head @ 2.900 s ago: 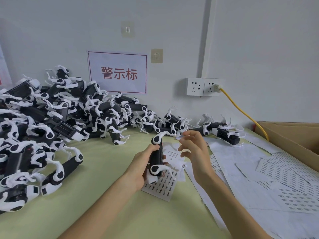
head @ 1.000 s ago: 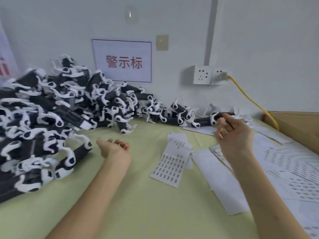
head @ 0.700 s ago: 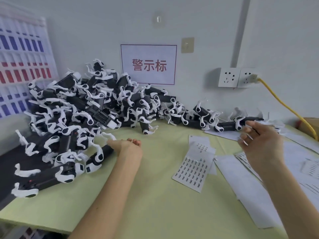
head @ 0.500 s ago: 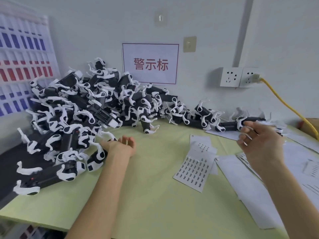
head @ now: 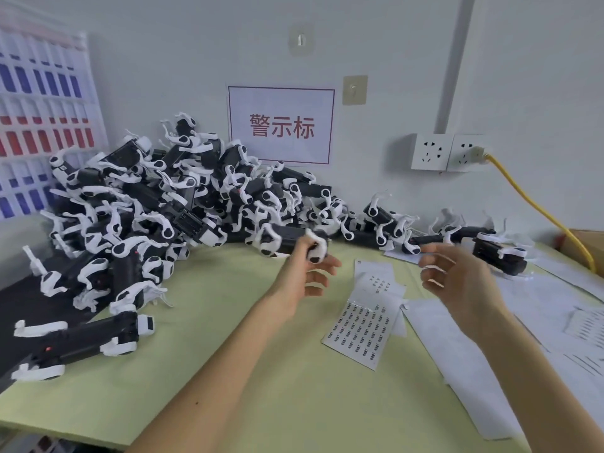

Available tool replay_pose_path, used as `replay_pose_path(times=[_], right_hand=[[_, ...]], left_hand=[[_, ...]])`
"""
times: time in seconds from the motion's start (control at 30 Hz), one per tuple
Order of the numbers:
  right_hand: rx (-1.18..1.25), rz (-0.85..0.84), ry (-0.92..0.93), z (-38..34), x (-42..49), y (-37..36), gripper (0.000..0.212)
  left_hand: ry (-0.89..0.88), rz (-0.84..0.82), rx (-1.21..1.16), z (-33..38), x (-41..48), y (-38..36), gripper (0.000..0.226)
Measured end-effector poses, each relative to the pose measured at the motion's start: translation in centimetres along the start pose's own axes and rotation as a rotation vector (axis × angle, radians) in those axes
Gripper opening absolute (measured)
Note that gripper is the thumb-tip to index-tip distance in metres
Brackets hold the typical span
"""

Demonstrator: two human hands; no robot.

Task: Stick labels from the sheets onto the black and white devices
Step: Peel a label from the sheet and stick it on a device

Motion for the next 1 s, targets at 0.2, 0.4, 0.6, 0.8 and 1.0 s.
replay_pose_path(times=[0.2,0.4,0.6,0.8,1.0], right_hand=[[-0.295,-0.445,-0.15,2.8,-1.7,-5.5,0.056],[-0.393,-0.534,-0.243,4.7,-2.4,-6.7,0.067],[-0.306,-0.548,-0.188,3.8,-3.1,-7.4,0.058],[-0.208,-0.469,-0.11,2.9,-3.2,-7.4,0.043],[-0.131,-0.411,-0.024,1.9,-2.9,-7.5,0.031]], left_hand=[[-0.095,-0.338,0.269,-0.5,-2.2,-5.9,0.057],[-0.174,-0.396,0.329,0.0,-3.2,-6.8,0.058],[-0.167,-0.195,0.338,0.3,-1.9,-5.0,0.065],[-0.13,-0.031,0.099,0.4,-1.3,-3.3,0.029],[-0.023,-0.221,-0.283,0.5,-1.6,-4.4,0.05]])
Point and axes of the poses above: each hand's wrist, its own x-axis towards the middle knuckle, its own y-axis out of the back of the hand, z = x × y, the point moved 9 cm from there along x, towards the middle knuckle, and after that the axes turned 3 degrees about -z, right-handed, at the moved point
